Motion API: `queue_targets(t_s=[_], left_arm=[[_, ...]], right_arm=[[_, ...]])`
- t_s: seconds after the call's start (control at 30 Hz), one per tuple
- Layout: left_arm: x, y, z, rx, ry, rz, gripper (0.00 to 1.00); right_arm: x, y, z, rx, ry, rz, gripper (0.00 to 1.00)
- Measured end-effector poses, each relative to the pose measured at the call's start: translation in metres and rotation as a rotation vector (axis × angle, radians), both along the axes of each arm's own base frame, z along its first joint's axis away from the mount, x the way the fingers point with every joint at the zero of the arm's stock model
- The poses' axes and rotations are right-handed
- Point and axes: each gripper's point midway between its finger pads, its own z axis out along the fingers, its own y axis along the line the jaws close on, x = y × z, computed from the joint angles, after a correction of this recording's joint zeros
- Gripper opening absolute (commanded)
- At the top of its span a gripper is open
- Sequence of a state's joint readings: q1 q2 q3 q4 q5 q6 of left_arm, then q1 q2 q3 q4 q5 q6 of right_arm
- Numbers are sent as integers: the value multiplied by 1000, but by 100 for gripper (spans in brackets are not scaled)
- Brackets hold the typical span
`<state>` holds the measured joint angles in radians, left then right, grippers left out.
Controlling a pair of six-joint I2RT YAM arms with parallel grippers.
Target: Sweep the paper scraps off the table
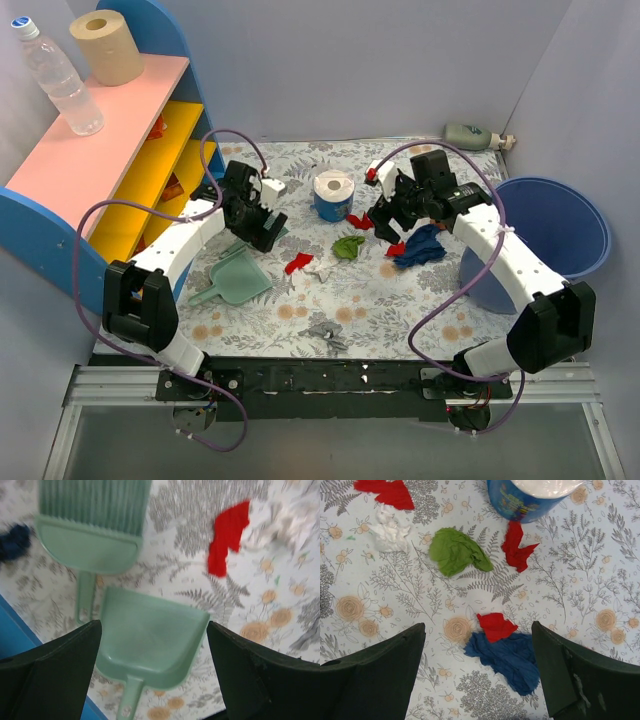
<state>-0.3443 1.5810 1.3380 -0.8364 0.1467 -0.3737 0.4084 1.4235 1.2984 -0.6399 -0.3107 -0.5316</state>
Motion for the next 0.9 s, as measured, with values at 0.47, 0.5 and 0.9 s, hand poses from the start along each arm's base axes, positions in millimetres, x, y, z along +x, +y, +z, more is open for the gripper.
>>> queue_targets(t_s=[0.47, 0.5, 0.9], left_arm=[[-17, 30, -44, 213, 90, -21, 76], [-10, 28, -45, 217, 83, -22, 74], [34, 32, -68, 303, 116, -16, 58]], right_arm=[[-10, 12, -9, 10, 15, 22, 93], [-11, 12, -10, 10, 19, 20, 93], [-9, 6, 3, 17, -39, -9, 93]])
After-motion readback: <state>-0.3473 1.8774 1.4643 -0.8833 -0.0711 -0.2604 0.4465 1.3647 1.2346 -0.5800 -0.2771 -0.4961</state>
